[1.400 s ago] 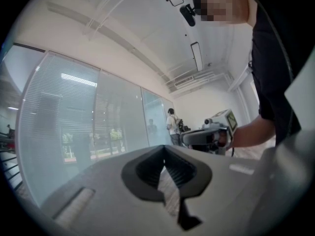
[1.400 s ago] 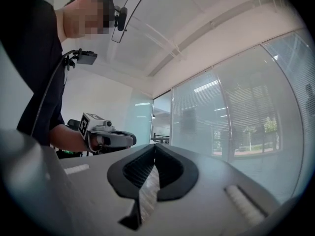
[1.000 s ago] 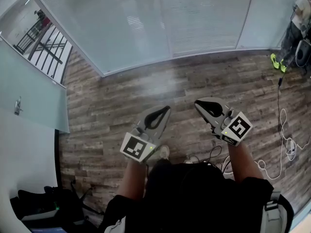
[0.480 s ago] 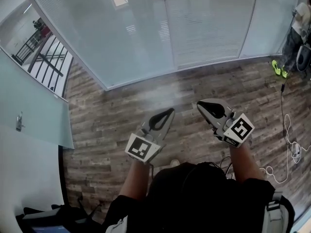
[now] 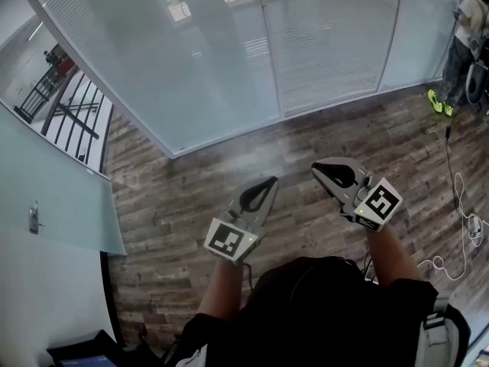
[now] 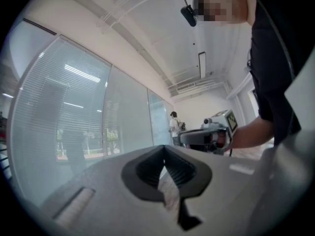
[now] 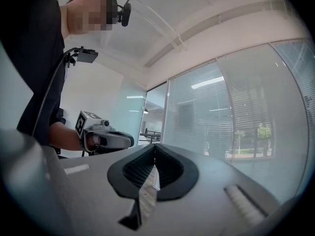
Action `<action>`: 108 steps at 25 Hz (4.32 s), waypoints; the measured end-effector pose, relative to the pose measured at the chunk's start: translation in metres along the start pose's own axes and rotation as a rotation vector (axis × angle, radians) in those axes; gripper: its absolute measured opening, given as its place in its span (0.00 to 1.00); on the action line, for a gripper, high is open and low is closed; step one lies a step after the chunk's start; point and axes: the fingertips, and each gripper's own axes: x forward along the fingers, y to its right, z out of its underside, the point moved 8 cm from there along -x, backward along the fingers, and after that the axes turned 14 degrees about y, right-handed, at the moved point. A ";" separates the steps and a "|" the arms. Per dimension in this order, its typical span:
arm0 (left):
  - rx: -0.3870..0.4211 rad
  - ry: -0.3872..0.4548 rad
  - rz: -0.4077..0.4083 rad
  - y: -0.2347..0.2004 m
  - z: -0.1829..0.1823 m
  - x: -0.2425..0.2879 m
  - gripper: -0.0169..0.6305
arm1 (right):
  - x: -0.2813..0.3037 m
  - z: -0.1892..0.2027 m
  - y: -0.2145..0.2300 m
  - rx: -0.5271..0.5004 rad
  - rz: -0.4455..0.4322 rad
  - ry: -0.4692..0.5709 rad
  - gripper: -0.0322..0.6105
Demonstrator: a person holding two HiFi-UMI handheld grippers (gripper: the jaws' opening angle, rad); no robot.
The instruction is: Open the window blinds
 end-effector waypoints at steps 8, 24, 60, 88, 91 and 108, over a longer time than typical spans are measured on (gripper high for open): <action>0.005 0.024 -0.012 -0.027 0.001 -0.009 0.03 | 0.026 0.011 -0.006 -0.030 -0.004 -0.061 0.06; 0.018 -0.008 -0.023 -0.062 0.018 0.012 0.03 | 0.044 0.026 0.030 -0.008 -0.028 -0.043 0.06; 0.098 -0.063 -0.139 -0.175 0.098 0.215 0.03 | 0.073 0.084 0.289 0.054 -0.129 -0.024 0.06; 0.082 -0.054 -0.094 -0.216 0.113 0.265 0.03 | 0.089 0.103 0.343 0.036 -0.085 -0.001 0.06; 0.098 -0.032 -0.079 -0.232 0.121 0.269 0.03 | 0.099 0.106 0.351 0.028 -0.080 0.002 0.06; 0.063 -0.012 0.005 -0.362 0.138 0.306 0.03 | 0.195 0.135 0.414 -0.009 -0.003 -0.040 0.06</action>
